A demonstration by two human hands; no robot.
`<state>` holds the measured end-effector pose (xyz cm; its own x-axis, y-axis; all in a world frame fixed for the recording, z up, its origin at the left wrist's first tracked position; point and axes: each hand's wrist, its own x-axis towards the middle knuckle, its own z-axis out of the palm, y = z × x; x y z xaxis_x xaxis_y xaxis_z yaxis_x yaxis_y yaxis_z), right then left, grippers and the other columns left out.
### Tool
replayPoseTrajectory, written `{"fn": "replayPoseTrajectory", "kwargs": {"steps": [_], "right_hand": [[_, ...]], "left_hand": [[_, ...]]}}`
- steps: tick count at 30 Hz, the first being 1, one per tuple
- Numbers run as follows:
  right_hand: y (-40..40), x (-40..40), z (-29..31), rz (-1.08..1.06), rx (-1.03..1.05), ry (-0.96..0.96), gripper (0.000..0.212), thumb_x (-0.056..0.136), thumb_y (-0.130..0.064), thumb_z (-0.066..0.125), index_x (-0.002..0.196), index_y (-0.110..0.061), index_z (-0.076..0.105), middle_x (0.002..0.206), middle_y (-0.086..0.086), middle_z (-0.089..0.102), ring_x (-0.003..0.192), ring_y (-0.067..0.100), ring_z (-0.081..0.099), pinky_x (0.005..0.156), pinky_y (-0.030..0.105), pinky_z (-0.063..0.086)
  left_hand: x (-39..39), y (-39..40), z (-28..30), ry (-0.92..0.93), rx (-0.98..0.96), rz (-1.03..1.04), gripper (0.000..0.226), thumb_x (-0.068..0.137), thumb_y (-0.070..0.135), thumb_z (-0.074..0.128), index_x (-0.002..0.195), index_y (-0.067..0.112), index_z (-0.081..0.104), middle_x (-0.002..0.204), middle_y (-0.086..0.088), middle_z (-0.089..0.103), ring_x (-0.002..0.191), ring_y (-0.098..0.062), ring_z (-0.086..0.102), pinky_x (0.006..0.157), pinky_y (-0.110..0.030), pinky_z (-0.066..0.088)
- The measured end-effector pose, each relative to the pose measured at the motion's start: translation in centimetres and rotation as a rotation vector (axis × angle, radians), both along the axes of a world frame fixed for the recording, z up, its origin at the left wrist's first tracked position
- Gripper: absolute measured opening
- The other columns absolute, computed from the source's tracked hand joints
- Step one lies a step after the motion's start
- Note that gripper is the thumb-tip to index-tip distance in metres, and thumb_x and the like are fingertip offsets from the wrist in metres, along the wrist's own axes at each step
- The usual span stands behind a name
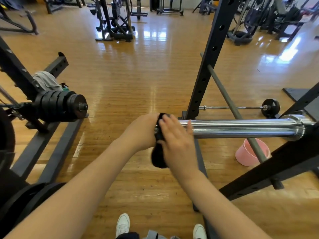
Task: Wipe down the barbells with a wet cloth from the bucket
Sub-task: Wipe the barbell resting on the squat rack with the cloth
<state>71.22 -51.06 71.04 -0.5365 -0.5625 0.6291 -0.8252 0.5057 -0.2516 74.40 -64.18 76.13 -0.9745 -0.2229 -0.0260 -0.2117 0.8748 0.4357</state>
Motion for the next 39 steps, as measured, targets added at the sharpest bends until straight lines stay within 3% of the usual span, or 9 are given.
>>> {"fn": "replayPoseTrajectory", "kwargs": {"steps": [3,8,11,15,21,26,30,34,39], "right_hand": [[-0.1,-0.2,-0.3,0.053,0.046,0.047,0.044,0.086,-0.012,0.045,0.129,-0.009,0.056,0.136,0.006,0.053,0.131,0.022,0.043,0.113,0.052,0.012],[6.2,-3.2,0.0,-0.055,-0.014,-0.02,0.043,0.087,-0.011,0.046,0.129,-0.013,0.053,0.136,0.002,0.048,0.132,0.014,0.036,0.112,0.057,0.011],[10.8,-5.9,-0.1,-0.23,-0.058,-0.089,0.045,0.086,0.001,0.048,0.13,-0.01,0.053,0.136,0.007,0.051,0.133,0.02,0.038,0.112,0.06,0.006],[13.2,-7.4,0.5,-0.364,-0.1,-0.153,0.045,0.084,0.008,0.051,0.127,-0.003,0.055,0.134,0.013,0.052,0.132,0.028,0.039,0.111,0.059,0.005],[8.2,-5.0,1.0,-0.257,-0.062,-0.083,0.042,0.086,-0.013,0.04,0.12,-0.004,0.062,0.128,0.012,0.058,0.126,0.026,0.048,0.109,0.056,0.019],[11.7,-7.0,1.5,-0.178,0.006,-0.138,0.044,0.085,-0.018,0.04,0.123,-0.012,0.061,0.131,0.004,0.057,0.128,0.016,0.045,0.113,0.051,0.006],[17.0,-10.4,1.7,-0.348,-0.067,-0.188,0.041,0.085,-0.012,0.044,0.121,-0.01,0.063,0.129,0.004,0.058,0.127,0.02,0.047,0.111,0.058,0.013],[18.1,-12.5,1.6,-0.298,-0.067,-0.134,0.043,0.08,-0.007,0.05,0.121,-0.009,0.063,0.126,0.006,0.06,0.124,0.015,0.045,0.108,0.057,0.022],[20.0,-14.1,1.9,-0.154,0.024,-0.08,0.044,0.078,-0.008,0.053,0.121,-0.006,0.062,0.126,0.01,0.06,0.122,0.026,0.052,0.103,0.051,0.026]], "left_hand": [[0.2,0.2,0.1,0.006,0.039,0.028,0.03,0.078,0.018,0.067,0.099,0.027,0.048,0.093,0.008,0.055,0.088,-0.017,0.059,0.072,-0.027,0.048],[0.7,0.7,0.1,-0.044,0.008,0.096,0.071,0.071,0.011,0.07,0.135,0.013,0.039,0.135,-0.007,0.049,0.123,-0.026,0.048,0.097,-0.045,0.044],[0.9,1.4,0.2,-0.113,-0.217,0.134,0.088,0.08,0.02,0.067,0.15,0.014,0.013,0.156,-0.006,0.021,0.143,-0.026,0.019,0.117,-0.044,0.019],[0.3,3.7,0.6,-0.162,-0.549,0.174,0.103,0.086,0.045,0.062,0.149,0.008,-0.01,0.159,-0.012,-0.005,0.146,-0.032,-0.007,0.115,-0.049,-0.005],[-3.7,8.5,0.4,-0.075,-0.593,0.075,0.093,0.093,0.039,0.053,0.147,0.003,-0.013,0.158,-0.017,-0.005,0.145,-0.034,-0.007,0.114,-0.05,-0.007],[-6.9,12.1,0.0,0.024,-0.517,-0.022,0.082,0.097,0.03,0.046,0.148,0.005,-0.013,0.158,-0.015,-0.007,0.146,-0.03,-0.008,0.116,-0.044,-0.005],[-9.7,14.9,-0.5,0.096,-0.489,-0.063,0.086,0.095,0.029,0.053,0.149,0.004,-0.01,0.158,-0.016,-0.003,0.146,-0.032,-0.004,0.116,-0.042,-0.005],[-11.6,16.5,-0.9,0.09,-0.487,-0.02,0.095,0.09,0.033,0.059,0.149,0.008,-0.013,0.159,-0.012,-0.005,0.146,-0.028,-0.007,0.116,-0.038,-0.005],[-11.8,17.8,-0.6,0.056,-0.512,0.096,0.097,0.085,0.037,0.062,0.151,0.011,-0.004,0.159,-0.007,0.005,0.147,-0.024,0.002,0.117,-0.035,-0.002]]}}
